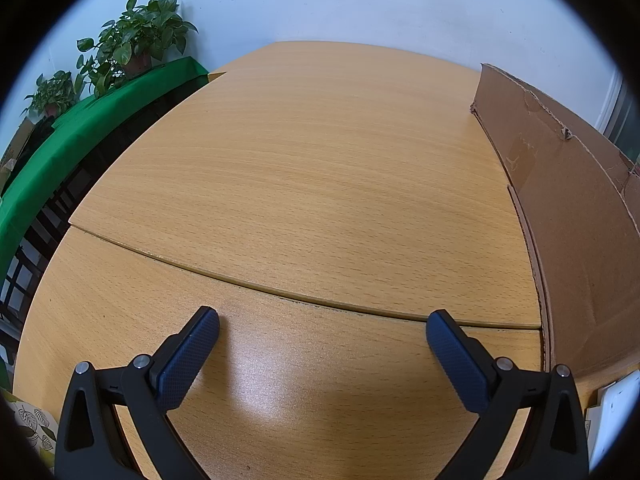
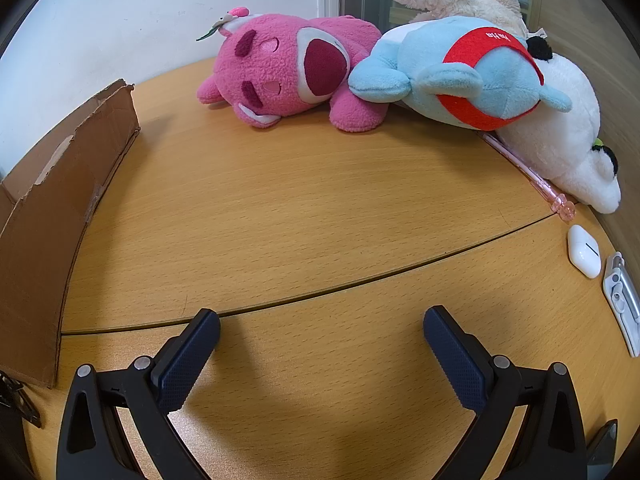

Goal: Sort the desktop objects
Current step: 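Grasp the pink-and-teal plush pig with the left gripper and lift it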

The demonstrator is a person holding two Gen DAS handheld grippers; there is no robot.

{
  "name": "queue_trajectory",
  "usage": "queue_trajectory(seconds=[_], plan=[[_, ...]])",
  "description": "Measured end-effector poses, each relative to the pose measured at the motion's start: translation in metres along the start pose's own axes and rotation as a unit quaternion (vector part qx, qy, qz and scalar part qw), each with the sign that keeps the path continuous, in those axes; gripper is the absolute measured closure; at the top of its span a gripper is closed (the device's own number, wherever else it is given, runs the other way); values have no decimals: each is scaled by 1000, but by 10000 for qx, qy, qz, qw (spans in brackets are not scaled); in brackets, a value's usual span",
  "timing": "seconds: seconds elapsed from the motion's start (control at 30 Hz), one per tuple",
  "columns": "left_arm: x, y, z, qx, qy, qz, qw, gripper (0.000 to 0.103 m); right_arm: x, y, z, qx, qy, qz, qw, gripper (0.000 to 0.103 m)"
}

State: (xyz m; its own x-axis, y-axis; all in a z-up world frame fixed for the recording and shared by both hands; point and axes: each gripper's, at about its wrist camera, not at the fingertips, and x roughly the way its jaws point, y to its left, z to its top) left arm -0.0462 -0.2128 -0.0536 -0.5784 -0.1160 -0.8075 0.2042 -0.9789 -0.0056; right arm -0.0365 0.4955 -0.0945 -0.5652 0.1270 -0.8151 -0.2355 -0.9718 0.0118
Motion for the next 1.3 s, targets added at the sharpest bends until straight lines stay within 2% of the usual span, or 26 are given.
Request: queue_trajectory(seconds=[0.43,0.53,0.6,0.7,0.73,0.8,0.83,0.9,1.0,1.1,1.13,1.23,1.3], plan=[[1,-1,-2,86,-8,-72,9999,0,0,0,1,64,-1,-46,10000,0],[-9,1,-13,105,36,-53,9999,1,-2,2,-2,24,12,-8,10000,0],[-31,2,-20,158,-94,-67,9998,2,-5,4,-5,-90,179,62,9998,0],[-88,3,-26,228,-520,-519,9970,2,-18,6,-17,-235,495,-2,9985,0],[-119,-1,-31,248,-707,-746,9944,1,-29,10,-26,-390,390,-135,9984,0],[-152,-10,-36,347,-823,-1108,9898,1,-52,21,-43,-778,105,-355,9963,0],[-172,-19,-42,454,-849,-1448,9848,1,-66,27,-52,-921,-6,-359,9951,0],[-191,-35,-50,636,-792,-1871,9771,1,-97,37,-66,-998,-180,10,9948,0],[-207,-68,-67,891,-579,-2592,9600,1,-154,57,-88,-959,-543,1231,9863,0],[-206,-103,-83,1062,-257,-3329,9366,1,-196,84,-110,-1150,-626,2513,9590,0],[-203,-120,-93,1166,-81,-3555,9273,1,-205,93,-118,-1234,-621,2764,9511,0],[-191,-146,-109,1391,239,-3755,9160,1,-213,126,-140,-1525,-287,3538,9224,0],[-180,-159,-121,1455,500,-3882,9087,1,-212,148,-154,-1757,-94,3776,9091,0]])
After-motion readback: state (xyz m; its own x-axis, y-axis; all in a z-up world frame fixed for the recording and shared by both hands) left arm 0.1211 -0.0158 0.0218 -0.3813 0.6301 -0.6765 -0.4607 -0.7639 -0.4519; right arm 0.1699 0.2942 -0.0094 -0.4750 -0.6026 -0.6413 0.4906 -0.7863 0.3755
